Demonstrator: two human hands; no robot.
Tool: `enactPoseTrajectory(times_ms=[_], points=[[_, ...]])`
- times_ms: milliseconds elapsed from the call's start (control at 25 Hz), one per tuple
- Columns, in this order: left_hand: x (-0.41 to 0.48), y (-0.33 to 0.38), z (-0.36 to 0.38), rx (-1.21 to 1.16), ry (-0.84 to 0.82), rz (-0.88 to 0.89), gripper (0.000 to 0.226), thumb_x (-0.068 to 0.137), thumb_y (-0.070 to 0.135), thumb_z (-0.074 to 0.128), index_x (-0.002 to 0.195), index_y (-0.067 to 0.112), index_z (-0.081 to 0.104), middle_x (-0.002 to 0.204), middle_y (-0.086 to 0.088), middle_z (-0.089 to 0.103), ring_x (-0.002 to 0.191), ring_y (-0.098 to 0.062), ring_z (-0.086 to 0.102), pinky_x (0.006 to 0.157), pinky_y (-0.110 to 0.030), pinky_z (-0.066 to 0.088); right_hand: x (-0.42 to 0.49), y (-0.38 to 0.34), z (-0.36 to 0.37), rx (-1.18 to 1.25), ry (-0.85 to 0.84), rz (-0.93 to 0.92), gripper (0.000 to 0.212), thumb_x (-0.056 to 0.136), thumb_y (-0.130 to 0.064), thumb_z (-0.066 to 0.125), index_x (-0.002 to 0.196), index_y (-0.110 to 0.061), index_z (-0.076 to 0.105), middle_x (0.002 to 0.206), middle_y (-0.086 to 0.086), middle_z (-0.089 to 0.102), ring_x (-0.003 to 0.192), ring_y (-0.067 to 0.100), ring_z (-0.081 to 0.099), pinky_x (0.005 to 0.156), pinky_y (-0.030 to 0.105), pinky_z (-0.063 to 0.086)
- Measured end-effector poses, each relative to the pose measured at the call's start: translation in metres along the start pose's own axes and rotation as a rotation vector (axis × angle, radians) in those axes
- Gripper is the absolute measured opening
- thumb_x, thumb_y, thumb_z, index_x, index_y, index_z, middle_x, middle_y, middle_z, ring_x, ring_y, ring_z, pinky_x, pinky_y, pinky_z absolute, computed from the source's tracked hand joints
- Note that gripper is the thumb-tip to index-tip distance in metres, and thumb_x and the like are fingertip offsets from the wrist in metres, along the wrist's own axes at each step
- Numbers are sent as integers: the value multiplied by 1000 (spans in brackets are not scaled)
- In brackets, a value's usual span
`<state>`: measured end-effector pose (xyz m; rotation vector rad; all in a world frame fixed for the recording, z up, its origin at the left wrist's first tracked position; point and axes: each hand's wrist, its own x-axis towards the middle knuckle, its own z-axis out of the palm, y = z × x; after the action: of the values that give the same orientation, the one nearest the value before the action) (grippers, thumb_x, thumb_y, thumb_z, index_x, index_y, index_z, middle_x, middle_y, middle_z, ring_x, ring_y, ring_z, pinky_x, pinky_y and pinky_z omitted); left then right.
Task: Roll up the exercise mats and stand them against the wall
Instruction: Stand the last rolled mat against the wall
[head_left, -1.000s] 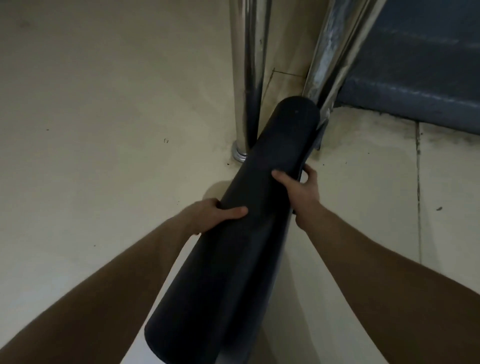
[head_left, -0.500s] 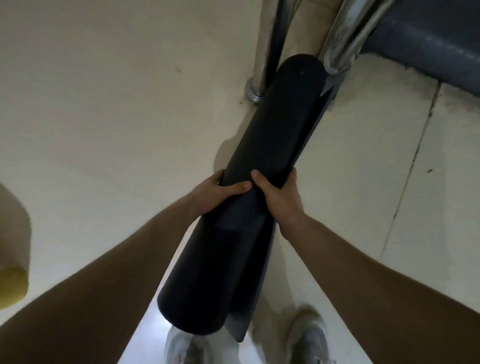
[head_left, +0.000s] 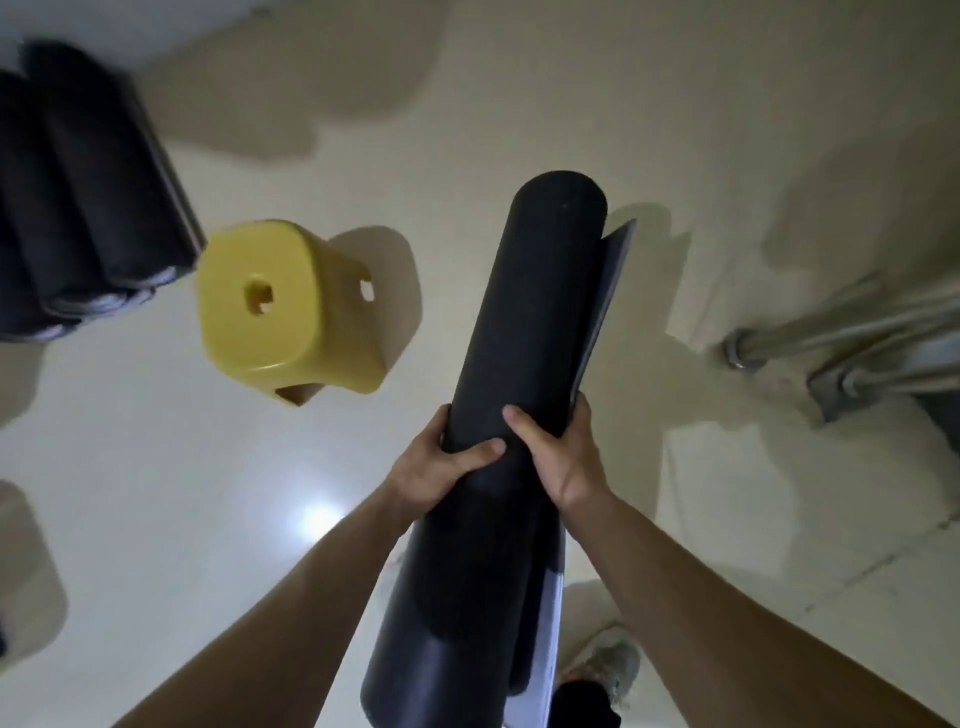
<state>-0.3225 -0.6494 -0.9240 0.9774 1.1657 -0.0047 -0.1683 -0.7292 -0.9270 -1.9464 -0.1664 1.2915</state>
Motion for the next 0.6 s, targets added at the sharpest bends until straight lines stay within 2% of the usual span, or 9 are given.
enactPoseTrajectory(times_ms=[80,160,320,440,520,600], points=[[-32,42,-60,-96,94,70,75,62,51,92,127,33,60,120,6,74,112,-18,71,103,-45,52,-15,-67,54,-89,-75,-46,97,60,-64,86,138,-25,43,125,-8,68,110,17,69,100,42,56],[-55,77,-122,-156,156,126,80,63,53,92,132,34,58,123,7,73,115,-16,69,105,-44,51,-26,-125,109,-184,-111,-108,94,54,-66,88,129,-26,49,121,-6,68,107,17,70,97,42,58],[-82,141,-232,-202,267,195,85,64,54,88,139,38,51,127,13,70,114,-9,68,105,-38,51,-28,-225,213,-302,-177,-186,93,45,-81,81,127,-44,58,128,1,57,108,23,67,100,41,57],[-72,189,-307,-287,308,250,64,78,41,79,137,33,56,124,11,72,113,-10,69,106,-36,50,-8,-299,287,-366,-214,-258,93,48,-79,74,131,-41,57,121,0,43,111,27,62,102,42,54],[-51,223,-353,-340,380,262,45,90,34,69,134,36,59,123,14,72,114,-6,68,103,-30,48,19,-348,337,-388,-237,-279,90,50,-80,72,129,-39,57,121,-1,44,111,28,63,101,45,55],[-19,255,-399,-408,435,249,32,99,26,61,126,43,60,119,18,73,110,0,67,94,-20,48,59,-389,383,-372,-275,-299,86,53,-79,73,127,-38,59,123,0,49,108,28,66,98,45,56]])
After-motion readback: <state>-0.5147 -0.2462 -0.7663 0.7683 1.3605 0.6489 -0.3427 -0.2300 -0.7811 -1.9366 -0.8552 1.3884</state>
